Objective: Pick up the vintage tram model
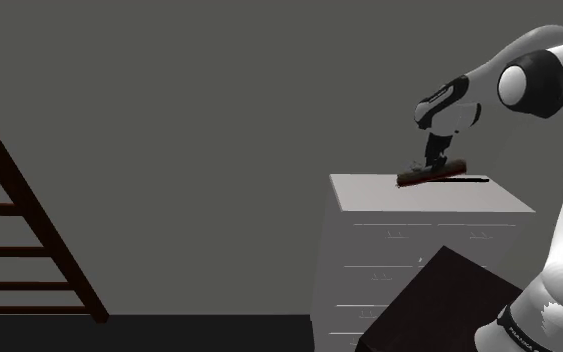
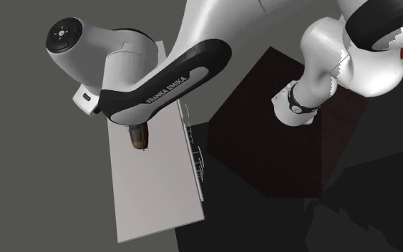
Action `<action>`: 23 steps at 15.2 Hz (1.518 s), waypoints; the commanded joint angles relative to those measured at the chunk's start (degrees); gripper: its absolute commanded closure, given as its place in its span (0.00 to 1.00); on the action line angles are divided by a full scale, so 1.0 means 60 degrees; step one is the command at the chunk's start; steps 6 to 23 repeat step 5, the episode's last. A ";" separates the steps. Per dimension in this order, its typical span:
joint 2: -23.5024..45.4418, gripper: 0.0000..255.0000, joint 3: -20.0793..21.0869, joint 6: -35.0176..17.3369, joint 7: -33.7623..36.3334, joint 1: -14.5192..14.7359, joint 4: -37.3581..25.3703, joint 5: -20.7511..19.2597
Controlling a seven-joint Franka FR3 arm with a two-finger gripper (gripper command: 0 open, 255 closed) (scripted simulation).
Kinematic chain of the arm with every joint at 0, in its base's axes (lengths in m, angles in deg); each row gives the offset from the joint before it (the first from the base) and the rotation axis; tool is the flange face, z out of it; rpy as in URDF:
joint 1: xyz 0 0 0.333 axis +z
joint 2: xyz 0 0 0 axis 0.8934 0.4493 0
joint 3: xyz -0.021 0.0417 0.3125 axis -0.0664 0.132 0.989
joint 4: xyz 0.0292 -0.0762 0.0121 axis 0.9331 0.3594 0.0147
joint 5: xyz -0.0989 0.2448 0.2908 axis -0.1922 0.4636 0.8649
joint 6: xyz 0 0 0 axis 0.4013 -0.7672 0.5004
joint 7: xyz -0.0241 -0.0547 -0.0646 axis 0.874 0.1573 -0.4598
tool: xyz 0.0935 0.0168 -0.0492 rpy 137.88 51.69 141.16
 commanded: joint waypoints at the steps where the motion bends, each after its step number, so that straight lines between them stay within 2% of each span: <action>1: -0.0164 1.00 -0.0066 0.0227 0.0055 0.0046 -0.0091 -0.0117; 4: -0.0320 1.00 -0.0124 0.0452 0.0115 0.0093 -0.0184 -0.0229; 23: -0.0319 1.00 -0.0124 0.0452 0.0114 0.0092 -0.0186 -0.0229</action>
